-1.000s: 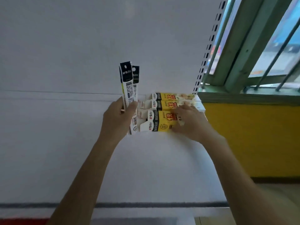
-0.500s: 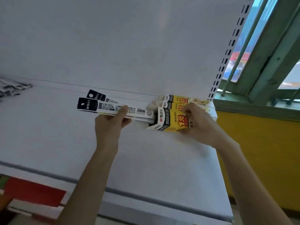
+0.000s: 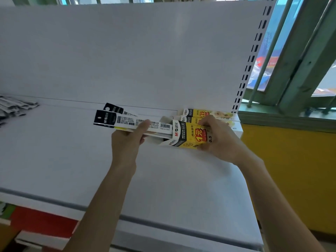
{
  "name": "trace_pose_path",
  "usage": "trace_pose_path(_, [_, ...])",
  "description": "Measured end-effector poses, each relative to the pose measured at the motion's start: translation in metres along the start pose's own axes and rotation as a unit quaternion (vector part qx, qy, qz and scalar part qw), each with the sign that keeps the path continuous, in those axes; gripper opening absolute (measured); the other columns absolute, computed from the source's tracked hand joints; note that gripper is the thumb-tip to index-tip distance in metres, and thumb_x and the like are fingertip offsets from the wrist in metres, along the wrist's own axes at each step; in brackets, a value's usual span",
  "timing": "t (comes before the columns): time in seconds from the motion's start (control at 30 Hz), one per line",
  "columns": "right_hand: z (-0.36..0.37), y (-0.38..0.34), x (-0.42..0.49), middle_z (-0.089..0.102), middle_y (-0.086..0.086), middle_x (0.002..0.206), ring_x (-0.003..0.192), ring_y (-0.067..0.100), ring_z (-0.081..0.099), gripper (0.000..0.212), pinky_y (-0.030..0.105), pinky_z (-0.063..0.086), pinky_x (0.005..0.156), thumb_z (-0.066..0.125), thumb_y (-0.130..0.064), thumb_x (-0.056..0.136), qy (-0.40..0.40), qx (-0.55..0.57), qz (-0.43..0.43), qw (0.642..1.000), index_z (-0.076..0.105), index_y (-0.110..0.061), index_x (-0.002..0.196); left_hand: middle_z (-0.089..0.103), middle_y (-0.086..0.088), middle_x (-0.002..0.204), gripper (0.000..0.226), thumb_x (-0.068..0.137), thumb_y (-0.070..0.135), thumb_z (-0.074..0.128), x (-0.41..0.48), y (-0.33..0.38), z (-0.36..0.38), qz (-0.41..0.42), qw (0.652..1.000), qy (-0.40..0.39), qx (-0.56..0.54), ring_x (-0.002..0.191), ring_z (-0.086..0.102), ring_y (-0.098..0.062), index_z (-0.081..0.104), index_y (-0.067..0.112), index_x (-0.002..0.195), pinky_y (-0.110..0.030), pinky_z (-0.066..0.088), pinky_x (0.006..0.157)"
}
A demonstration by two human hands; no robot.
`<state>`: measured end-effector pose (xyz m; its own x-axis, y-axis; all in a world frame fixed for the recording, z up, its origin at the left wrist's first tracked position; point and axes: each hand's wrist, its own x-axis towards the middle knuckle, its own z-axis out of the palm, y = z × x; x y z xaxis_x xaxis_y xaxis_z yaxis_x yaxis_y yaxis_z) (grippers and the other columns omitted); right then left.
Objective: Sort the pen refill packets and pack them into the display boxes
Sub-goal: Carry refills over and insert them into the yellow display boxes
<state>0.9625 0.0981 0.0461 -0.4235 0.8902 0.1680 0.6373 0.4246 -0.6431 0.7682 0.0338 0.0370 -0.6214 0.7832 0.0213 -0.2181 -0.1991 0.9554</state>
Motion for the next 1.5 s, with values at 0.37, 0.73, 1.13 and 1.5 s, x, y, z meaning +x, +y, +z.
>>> trace_pose_path(0.37, [0.0,0.001,-0.001,0.051,-0.005,0.102,0.093,0.016,0.051,0.051,0.026,0.045,0.08,0.075,-0.005,0.07,0.008,0.014,0.0,1.0,0.04,-0.023,0.102,0.067,0.008,0.076,0.009,0.08,0.013,0.07,0.002,-0.003,-0.007,-0.005,0.997,0.061,-0.05,0.066,0.065,-0.001,0.064,0.018,0.076,-0.012,0.05,0.059])
trace_pose_path(0.73, [-0.003,-0.006,-0.006,0.053,-0.002,0.104,0.093,0.017,0.051,0.048,0.03,0.046,0.078,0.075,-0.009,0.072,0.011,0.001,-0.002,1.0,0.04,-0.022,0.102,0.067,0.009,0.084,0.018,0.08,0.011,0.069,-0.006,-0.005,-0.004,-0.021,0.997,-0.014,-0.078,0.071,0.064,-0.001,0.059,0.023,0.088,-0.012,0.049,0.059])
trace_pose_path(1.13, [0.001,-0.009,-0.014,0.052,-0.006,0.104,0.094,0.013,0.05,0.053,0.022,0.04,0.075,0.075,-0.011,0.073,-0.013,-0.02,0.014,1.0,0.044,-0.021,0.114,0.062,0.013,0.069,0.013,0.088,0.035,0.058,-0.002,-0.006,-0.009,0.046,0.996,0.018,0.077,0.062,0.055,-0.001,0.055,0.025,0.08,-0.019,0.04,0.061])
trace_pose_path(1.5, [0.003,-0.014,-0.015,0.052,-0.005,0.105,0.096,0.015,0.05,0.054,0.026,0.043,0.079,0.076,-0.011,0.072,-0.015,-0.019,0.008,1.0,0.044,-0.02,0.115,0.067,0.015,0.09,0.016,0.082,0.017,0.067,-0.003,-0.009,-0.01,0.185,0.944,-0.102,0.255,0.075,0.063,0.006,0.066,0.026,0.094,-0.008,0.046,0.062])
